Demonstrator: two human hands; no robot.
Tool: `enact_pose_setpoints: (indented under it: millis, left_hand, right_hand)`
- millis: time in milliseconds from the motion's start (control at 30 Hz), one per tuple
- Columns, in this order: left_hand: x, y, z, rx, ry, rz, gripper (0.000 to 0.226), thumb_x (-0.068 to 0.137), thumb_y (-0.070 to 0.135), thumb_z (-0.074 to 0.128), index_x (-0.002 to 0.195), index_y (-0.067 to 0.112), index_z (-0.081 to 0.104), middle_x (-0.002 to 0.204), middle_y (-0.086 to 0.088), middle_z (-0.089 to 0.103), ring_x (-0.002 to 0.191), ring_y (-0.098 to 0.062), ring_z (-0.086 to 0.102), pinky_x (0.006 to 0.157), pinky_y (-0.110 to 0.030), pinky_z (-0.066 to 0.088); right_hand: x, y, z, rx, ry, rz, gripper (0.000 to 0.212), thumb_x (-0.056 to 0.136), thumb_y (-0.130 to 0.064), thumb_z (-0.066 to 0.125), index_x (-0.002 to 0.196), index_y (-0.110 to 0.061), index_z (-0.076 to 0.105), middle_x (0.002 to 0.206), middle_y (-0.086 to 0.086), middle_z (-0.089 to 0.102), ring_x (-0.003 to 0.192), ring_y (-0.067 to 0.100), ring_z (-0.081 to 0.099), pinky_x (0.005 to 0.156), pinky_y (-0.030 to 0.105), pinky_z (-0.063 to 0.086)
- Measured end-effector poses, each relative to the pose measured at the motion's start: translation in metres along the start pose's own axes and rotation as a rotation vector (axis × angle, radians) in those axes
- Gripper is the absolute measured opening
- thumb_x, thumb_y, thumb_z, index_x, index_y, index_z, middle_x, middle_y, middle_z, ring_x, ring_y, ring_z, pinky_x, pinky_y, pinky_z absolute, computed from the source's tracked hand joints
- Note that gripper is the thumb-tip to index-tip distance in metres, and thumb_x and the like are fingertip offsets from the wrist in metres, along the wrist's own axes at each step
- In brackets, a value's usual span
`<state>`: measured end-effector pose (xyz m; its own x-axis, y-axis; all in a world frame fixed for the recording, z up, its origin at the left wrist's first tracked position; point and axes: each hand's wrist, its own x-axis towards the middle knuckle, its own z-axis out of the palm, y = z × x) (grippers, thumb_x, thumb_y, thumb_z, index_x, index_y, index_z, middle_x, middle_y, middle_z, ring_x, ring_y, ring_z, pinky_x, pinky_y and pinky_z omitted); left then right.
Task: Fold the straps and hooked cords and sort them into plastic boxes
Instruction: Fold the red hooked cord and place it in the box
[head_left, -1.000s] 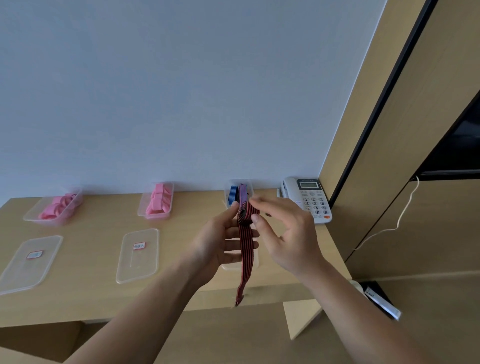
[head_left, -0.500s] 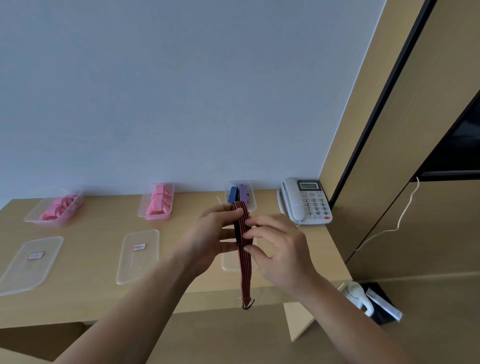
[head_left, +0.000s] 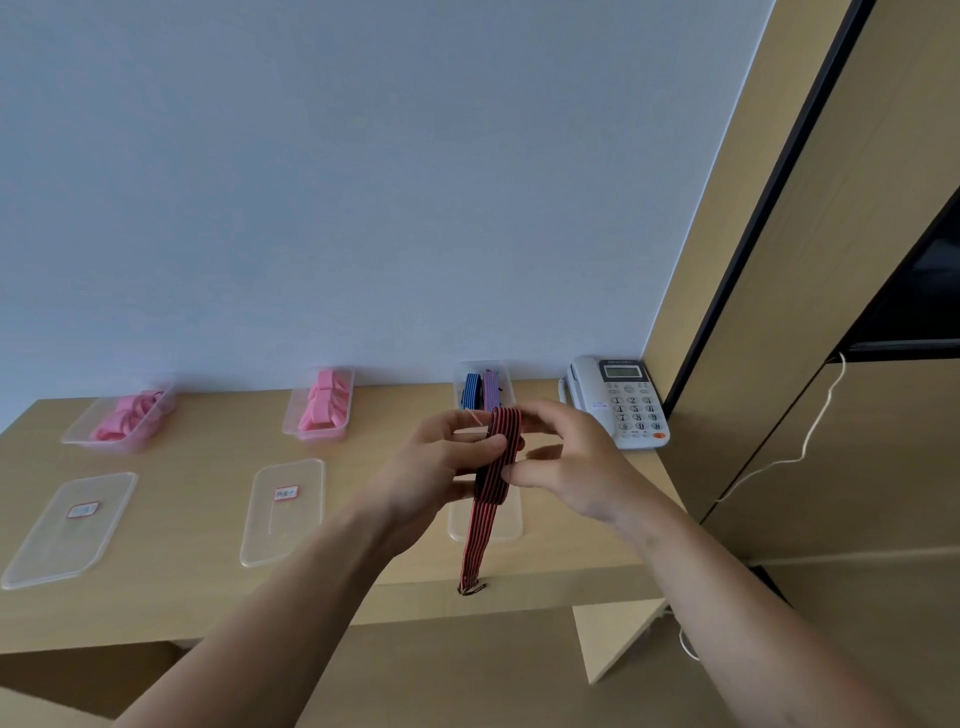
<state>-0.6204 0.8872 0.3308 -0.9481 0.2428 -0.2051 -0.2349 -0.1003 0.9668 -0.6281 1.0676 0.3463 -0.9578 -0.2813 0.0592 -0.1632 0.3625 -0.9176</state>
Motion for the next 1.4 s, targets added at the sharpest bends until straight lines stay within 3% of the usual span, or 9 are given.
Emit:
enact_pose_setpoints:
  millis: [133,233,333,533,733,933,1067,1200,1400]
  left_hand:
    - [0.001,-0.002,0.001,-0.020,-0.018,-0.033,0.062,0.088,0.045,0.070,0.126,-0.003,0.061,0.114,-0.018,0.076,0.100,-0.026,0.072,0.102,-0.054,0.053]
    - [0.002,-0.003,0.000,-0.008,-0.007,-0.060,0.060,0.087,0.058,0.063,0.123,0.011,0.071,0.116,-0.022,0.074,0.106,-0.035,0.072,0.106,-0.055,0.052]
    - [0.002,-0.006,0.001,0.025,-0.018,-0.105,0.059,0.088,0.064,0.058,0.122,0.019,0.073,0.115,-0.020,0.074,0.107,-0.040,0.072,0.099,-0.045,0.055]
    - [-0.002,-0.015,0.006,0.061,-0.062,-0.204,0.062,0.084,0.076,0.052,0.108,0.021,0.069,0.106,-0.012,0.079,0.087,-0.026,0.075,0.077,-0.037,0.051]
    - [0.001,-0.015,0.009,0.061,-0.050,-0.298,0.066,0.093,0.075,0.043,0.107,0.015,0.065,0.107,-0.014,0.079,0.091,-0.028,0.077,0.085,-0.039,0.052]
    - [0.002,-0.008,0.007,0.006,-0.002,-0.258,0.067,0.094,0.071,0.046,0.107,0.010,0.070,0.104,-0.013,0.079,0.092,-0.027,0.076,0.072,-0.034,0.051]
    - [0.006,-0.004,0.002,-0.043,0.044,-0.219,0.060,0.095,0.067,0.049,0.099,0.016,0.080,0.099,-0.009,0.079,0.094,-0.026,0.076,0.080,-0.039,0.052]
    - [0.009,-0.003,-0.001,-0.077,0.058,-0.184,0.047,0.094,0.062,0.056,0.081,0.027,0.084,0.091,-0.003,0.078,0.083,-0.021,0.076,0.082,-0.040,0.054]
    - [0.012,0.002,-0.005,-0.090,0.049,-0.119,0.028,0.095,0.047,0.065,0.092,0.023,0.079,0.090,-0.001,0.074,0.080,-0.019,0.072,0.085,-0.041,0.057]
  right_hand:
    - [0.001,0.001,0.000,-0.028,0.031,-0.032,0.046,0.069,-0.007,0.083,0.108,-0.028,0.068,0.107,-0.014,0.070,0.108,0.000,0.061,0.096,0.038,0.051]
    - [0.001,0.004,0.002,-0.054,0.040,-0.054,0.046,0.068,-0.010,0.084,0.107,-0.030,0.068,0.105,-0.016,0.070,0.108,-0.001,0.060,0.096,0.036,0.049]
    - [0.003,0.004,0.000,-0.036,0.082,-0.076,0.047,0.068,-0.007,0.082,0.106,-0.031,0.068,0.102,-0.016,0.071,0.106,0.000,0.062,0.093,0.037,0.051]
    - [0.010,0.006,-0.008,0.014,0.152,-0.128,0.055,0.071,0.004,0.078,0.119,-0.020,0.064,0.102,-0.005,0.072,0.097,0.008,0.068,0.081,0.034,0.056]
    - [0.003,0.013,0.001,-0.121,0.271,-0.332,0.061,0.073,0.007,0.073,0.127,-0.020,0.063,0.105,-0.013,0.070,0.095,0.012,0.068,0.083,0.030,0.058]
    - [0.000,0.015,0.006,-0.353,0.379,-0.547,0.051,0.072,0.007,0.078,0.119,-0.008,0.067,0.107,-0.001,0.071,0.094,0.010,0.065,0.083,0.031,0.054]
    - [-0.006,0.019,0.007,-0.368,0.399,-0.618,0.037,0.082,-0.002,0.076,0.118,-0.008,0.071,0.120,0.002,0.070,0.112,0.018,0.064,0.095,0.034,0.051]
    - [-0.012,0.027,0.015,-0.376,0.389,-0.643,0.034,0.081,-0.002,0.077,0.115,-0.009,0.073,0.122,0.000,0.070,0.113,0.018,0.065,0.098,0.034,0.050]
    - [-0.018,0.039,0.026,-0.439,0.389,-0.690,0.030,0.075,-0.002,0.082,0.103,-0.012,0.077,0.119,0.000,0.070,0.107,0.020,0.065,0.094,0.033,0.051]
